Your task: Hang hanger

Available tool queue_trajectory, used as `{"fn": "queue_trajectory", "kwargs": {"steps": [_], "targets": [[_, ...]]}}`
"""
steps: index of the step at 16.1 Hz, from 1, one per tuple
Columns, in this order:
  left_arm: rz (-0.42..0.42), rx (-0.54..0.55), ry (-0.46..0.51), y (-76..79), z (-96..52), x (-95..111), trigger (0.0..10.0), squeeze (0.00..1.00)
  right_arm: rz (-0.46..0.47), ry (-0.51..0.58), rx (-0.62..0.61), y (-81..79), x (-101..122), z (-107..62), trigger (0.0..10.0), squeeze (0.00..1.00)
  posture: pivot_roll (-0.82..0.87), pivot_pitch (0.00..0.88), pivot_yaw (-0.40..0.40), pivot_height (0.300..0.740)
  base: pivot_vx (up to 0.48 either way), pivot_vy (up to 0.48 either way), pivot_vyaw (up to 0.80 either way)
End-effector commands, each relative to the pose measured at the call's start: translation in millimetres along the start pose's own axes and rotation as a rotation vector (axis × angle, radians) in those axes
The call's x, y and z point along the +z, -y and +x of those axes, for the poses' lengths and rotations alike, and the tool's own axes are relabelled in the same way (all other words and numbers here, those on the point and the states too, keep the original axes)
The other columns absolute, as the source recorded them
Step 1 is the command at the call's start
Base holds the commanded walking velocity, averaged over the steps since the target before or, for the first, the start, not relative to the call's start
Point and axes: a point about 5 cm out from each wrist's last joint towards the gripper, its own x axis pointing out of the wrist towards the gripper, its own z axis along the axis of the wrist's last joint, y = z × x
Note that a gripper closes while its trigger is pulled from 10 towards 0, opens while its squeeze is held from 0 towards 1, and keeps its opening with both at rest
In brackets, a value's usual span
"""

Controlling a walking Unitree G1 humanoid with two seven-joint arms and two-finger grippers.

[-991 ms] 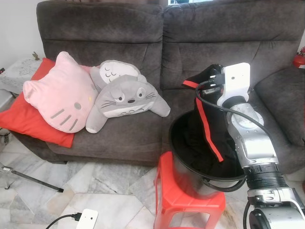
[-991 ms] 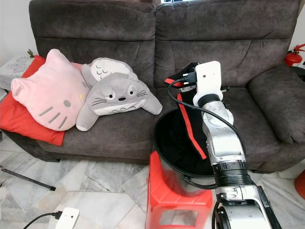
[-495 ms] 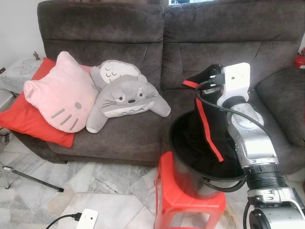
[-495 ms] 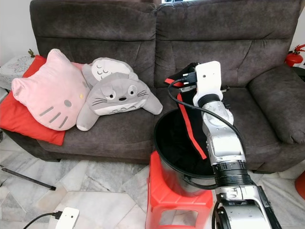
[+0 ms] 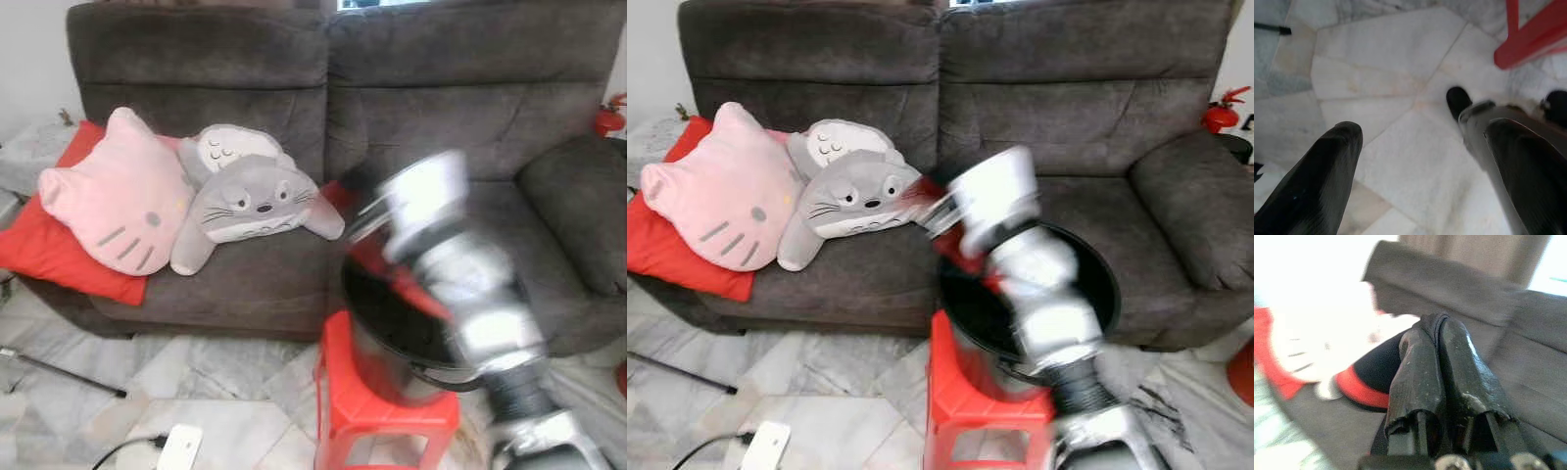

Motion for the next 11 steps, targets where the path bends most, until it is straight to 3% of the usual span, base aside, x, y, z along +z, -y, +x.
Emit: {"fn": "queue_trajectory", "kwargs": {"steps": [1,4,11], "targets": [[0.003,0.01,-0.041,-4.2,-2.8,-12.5,10.0,0.0,-0.027,0.058,-0.013,9.2,15.0,0.8,0.0,0.0,-0.17,0.0,0.061,0.74,0.0,0.0,0.0],[0.005,0.012,-0.045,-5.0,-3.1,-13.7,10.0,0.0,-0.029,0.067,0.009,5.6,16.5,3.0,0.0,0.0,-0.16,0.0,0.06,0.74,0.0,0.0,0.0],[0.009,0.015,-0.045,-5.3,-3.4,-14.5,10.0,0.0,-0.082,0.183,0.35,-41.4,33.7,7.2,0.0,0.0,-0.16,0.0,0.059,0.74,0.0,0.0,0.0]]}}
